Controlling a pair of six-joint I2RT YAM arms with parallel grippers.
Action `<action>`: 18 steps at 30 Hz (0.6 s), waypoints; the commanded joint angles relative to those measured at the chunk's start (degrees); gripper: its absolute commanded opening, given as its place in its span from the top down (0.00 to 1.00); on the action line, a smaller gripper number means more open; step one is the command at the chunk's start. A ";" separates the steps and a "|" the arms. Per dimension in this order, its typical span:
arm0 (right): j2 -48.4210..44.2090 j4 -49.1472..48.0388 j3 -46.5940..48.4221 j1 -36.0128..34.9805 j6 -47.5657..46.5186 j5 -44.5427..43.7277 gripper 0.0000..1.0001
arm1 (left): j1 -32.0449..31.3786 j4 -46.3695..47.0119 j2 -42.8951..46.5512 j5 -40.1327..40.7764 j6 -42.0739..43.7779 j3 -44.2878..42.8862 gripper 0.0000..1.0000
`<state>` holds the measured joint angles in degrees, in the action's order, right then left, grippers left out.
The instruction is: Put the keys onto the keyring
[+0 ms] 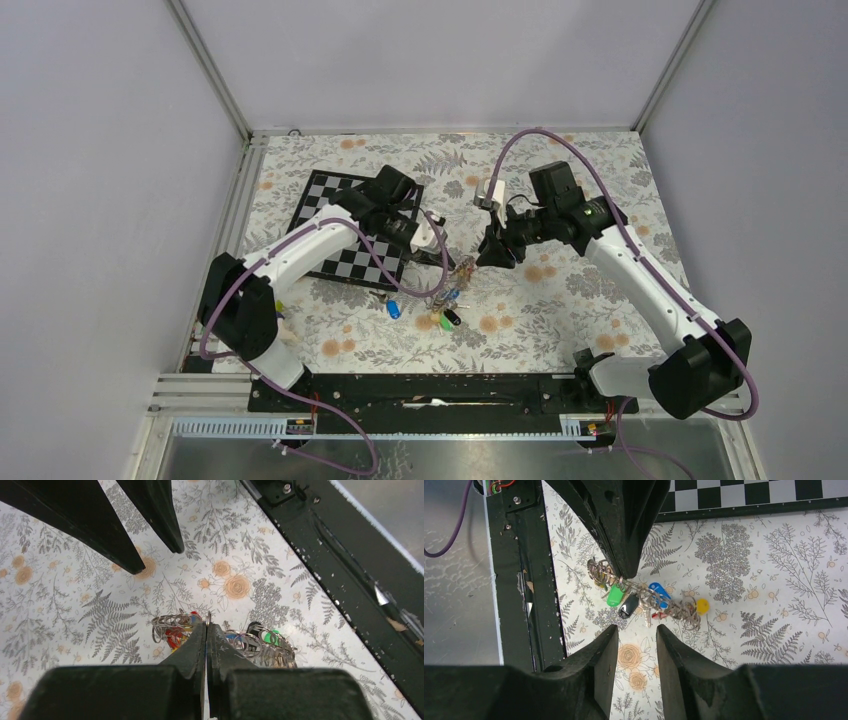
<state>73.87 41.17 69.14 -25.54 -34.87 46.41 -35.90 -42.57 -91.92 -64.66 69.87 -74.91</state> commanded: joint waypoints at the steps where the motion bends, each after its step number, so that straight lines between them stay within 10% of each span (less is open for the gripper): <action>1: -1.95 -1.88 -0.67 0.23 0.10 2.45 0.59 | 0.22 10.05 3.32 -7.12 -14.12 0.60 1.00; 10: -2.12 -1.74 1.09 0.34 1.43 3.67 0.60 | 0.75 40.50 4.80 -9.60 -57.81 5.77 1.00; 18: -2.56 -1.78 1.80 1.57 2.55 5.70 0.60 | 4.09 110.64 4.30 -6.69 -112.16 22.98 1.00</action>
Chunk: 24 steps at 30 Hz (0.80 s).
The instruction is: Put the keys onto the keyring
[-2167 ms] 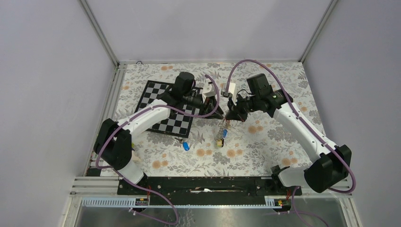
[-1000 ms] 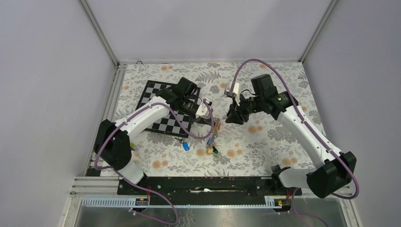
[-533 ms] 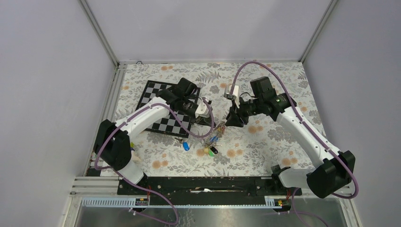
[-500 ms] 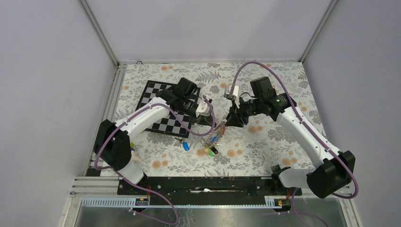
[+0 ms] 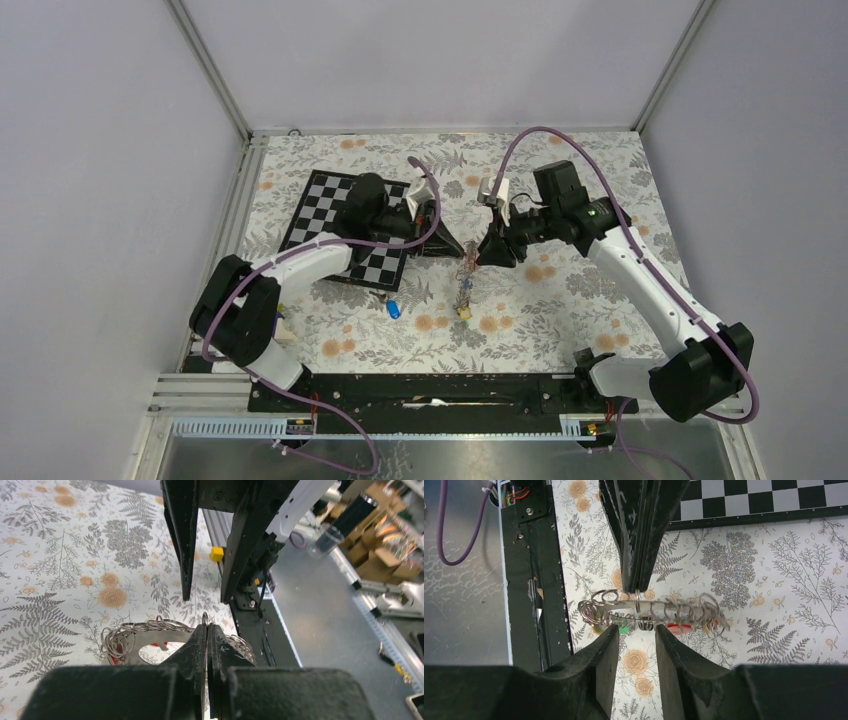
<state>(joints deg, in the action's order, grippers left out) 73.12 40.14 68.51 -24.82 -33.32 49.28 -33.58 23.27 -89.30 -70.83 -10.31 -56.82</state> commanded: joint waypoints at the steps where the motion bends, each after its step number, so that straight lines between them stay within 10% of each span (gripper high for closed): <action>1: -1.82 -0.82 2.61 0.97 1.06 2.78 0.61 | 1.86 45.04 1.67 -0.23 -32.10 4.89 1.00; 5: -1.38 -0.91 3.79 1.18 1.71 2.84 0.61 | 1.90 34.53 2.23 0.60 -27.35 3.23 1.00; 24: 1.85 -4.88 6.29 1.26 7.62 6.82 0.63 | 1.61 43.31 1.90 5.60 -32.88 8.22 1.00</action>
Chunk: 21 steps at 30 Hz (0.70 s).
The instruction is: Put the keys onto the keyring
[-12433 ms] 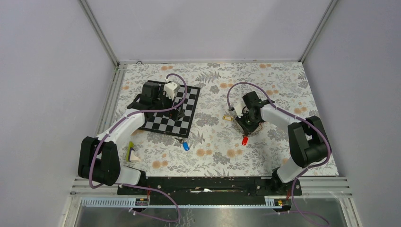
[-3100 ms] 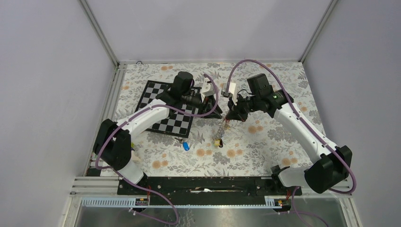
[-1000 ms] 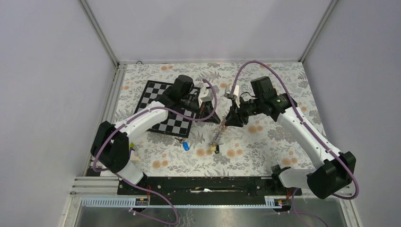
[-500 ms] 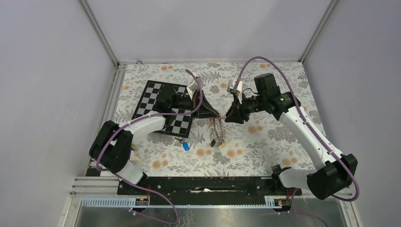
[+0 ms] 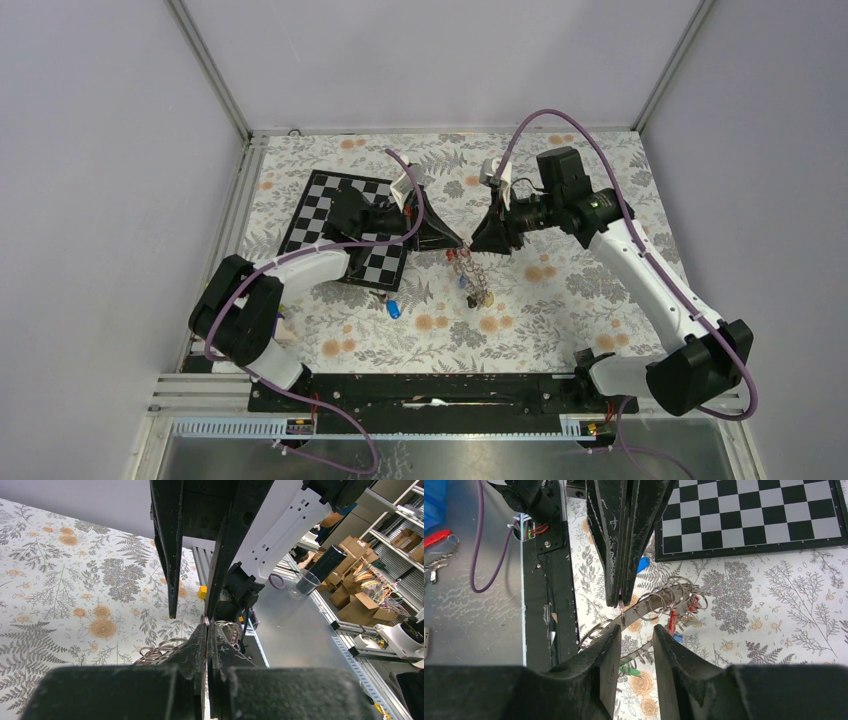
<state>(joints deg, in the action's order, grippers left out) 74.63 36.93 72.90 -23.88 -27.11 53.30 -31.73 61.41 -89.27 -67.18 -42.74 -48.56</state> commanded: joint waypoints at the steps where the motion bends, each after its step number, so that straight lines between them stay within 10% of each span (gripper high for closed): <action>1: 0.51 -1.76 1.96 0.32 1.41 3.26 0.63 | -0.31 4.82 1.84 1.92 -0.23 -0.05 1.00; 21: 2.47 -3.57 1.07 0.32 2.50 6.18 0.78 | -0.71 3.01 1.04 2.29 1.57 -0.22 1.00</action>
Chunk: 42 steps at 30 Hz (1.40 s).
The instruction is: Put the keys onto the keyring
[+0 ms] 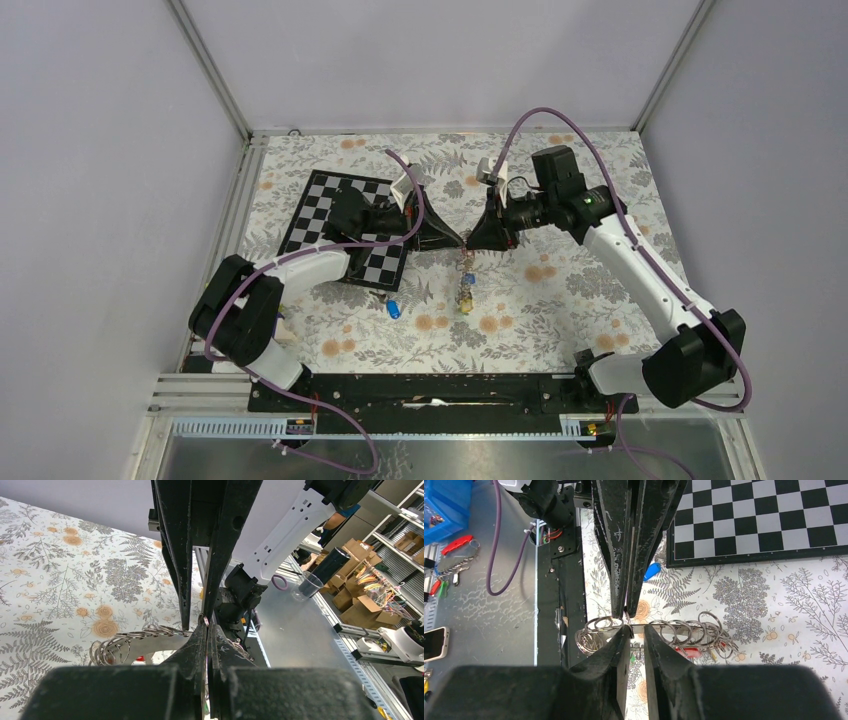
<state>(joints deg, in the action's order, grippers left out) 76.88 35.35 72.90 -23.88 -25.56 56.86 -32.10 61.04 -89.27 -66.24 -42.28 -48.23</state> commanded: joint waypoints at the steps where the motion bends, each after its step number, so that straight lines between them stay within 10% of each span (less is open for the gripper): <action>1: 0.31 -2.03 1.10 0.32 1.02 2.64 0.81 | -0.33 3.13 0.99 1.43 1.34 -0.55 1.00; 6: -0.34 -1.68 1.19 0.32 0.26 1.46 1.00 | -0.33 1.27 0.99 1.45 3.35 -0.74 0.99; 12: -1.70 8.87 6.41 -0.92 -16.65 -14.77 1.00 | 1.86 -6.01 1.90 0.46 8.48 -2.98 0.44; 17: -2.71 12.44 9.68 -1.62 -22.53 -22.18 1.00 | 3.76 -19.88 2.75 -1.04 18.04 -6.29 0.23; 26: -7.26 11.36 1.61 -3.91 -34.41 -24.12 1.00 | 3.82 -41.04 1.76 1.54 32.07 -12.82 0.21; 42: -10.63 5.10 -5.09 -5.04 -40.10 -32.82 1.00 | 2.92 -47.76 0.42 3.37 43.51 -14.03 0.35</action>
<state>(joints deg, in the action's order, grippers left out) 67.66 44.84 66.94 -28.25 -64.49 24.77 -28.49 12.58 -88.99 -63.11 -4.23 -59.57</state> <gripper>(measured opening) 0.019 0.670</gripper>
